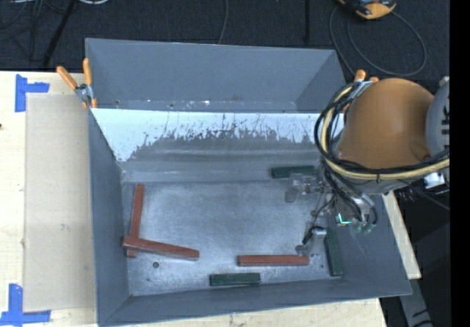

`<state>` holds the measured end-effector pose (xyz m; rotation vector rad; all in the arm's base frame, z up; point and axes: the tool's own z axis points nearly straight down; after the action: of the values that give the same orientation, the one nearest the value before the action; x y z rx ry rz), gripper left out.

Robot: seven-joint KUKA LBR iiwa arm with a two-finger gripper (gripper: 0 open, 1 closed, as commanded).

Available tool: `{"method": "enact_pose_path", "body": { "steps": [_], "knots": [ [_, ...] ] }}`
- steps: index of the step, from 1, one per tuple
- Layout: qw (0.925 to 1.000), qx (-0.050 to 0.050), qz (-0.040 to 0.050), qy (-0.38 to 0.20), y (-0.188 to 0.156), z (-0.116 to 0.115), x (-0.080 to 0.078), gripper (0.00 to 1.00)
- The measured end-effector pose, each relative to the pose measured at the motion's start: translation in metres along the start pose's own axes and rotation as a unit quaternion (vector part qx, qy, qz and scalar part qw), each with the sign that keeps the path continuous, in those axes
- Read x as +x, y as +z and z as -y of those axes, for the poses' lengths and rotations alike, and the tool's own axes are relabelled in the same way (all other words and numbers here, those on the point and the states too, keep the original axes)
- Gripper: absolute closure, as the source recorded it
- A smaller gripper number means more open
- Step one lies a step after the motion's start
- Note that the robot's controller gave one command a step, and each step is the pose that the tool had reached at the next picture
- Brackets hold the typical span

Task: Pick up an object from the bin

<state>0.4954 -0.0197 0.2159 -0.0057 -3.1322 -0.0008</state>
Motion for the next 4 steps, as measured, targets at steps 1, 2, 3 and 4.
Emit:
{"method": "enact_pose_path", "body": {
  "steps": [1,2,3,4],
  "knots": [
    [1.0,0.0,0.004,0.0,-0.004,0.0,-0.002,0.0],
    [0.9999,0.001,0.0087,-0.009,0.036,-0.007,0.0,0.0],
    [1.0,0.0,0.005,0.006,0.098,-0.008,0.014,0.0],
    [0.9997,0.0,0.001,0.025,0.145,-0.053,0.003,1.0]
  ]
}}
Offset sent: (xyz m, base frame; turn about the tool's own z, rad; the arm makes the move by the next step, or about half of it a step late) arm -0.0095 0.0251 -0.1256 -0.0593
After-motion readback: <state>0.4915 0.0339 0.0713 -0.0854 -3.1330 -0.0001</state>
